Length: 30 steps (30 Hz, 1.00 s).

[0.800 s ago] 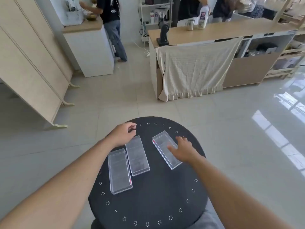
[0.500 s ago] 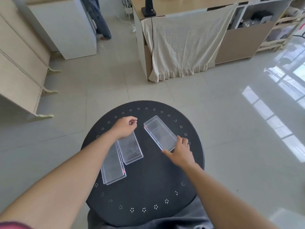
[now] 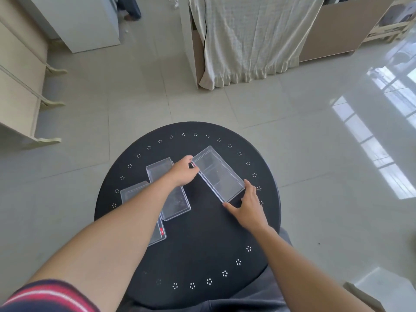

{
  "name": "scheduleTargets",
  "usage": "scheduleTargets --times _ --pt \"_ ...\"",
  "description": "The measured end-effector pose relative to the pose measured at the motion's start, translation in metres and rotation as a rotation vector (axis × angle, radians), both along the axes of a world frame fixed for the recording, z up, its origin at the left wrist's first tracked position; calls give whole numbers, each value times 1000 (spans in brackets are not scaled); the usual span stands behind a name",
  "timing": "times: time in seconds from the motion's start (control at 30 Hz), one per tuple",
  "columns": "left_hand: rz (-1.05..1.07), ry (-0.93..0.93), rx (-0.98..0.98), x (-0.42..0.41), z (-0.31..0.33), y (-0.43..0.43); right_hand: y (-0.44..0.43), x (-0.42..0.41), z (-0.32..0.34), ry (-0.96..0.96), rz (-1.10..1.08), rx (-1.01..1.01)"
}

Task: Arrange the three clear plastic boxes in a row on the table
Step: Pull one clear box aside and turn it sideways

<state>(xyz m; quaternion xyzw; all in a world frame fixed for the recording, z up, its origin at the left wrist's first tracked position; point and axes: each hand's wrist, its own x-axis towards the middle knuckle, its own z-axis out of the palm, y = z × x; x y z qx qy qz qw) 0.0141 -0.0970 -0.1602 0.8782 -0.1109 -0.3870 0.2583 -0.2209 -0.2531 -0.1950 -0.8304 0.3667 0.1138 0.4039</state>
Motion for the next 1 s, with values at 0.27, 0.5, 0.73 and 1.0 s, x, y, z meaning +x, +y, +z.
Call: scheduleTargets --times 0.27,0.5,0.73,1.0 --pt "96 -51 -134 -2 -4 0 -25 -2 8 -167 -127 211" --pt "123 -126 -307 -15 6 3 -57 12 26 -207 -355 426" --pt "40 -158 -240 -38 7 1 -70 17 41 -74 -387 505" --pt "-9 -137 -114 -46 9 -14 -72 17 43 54 -377 426"
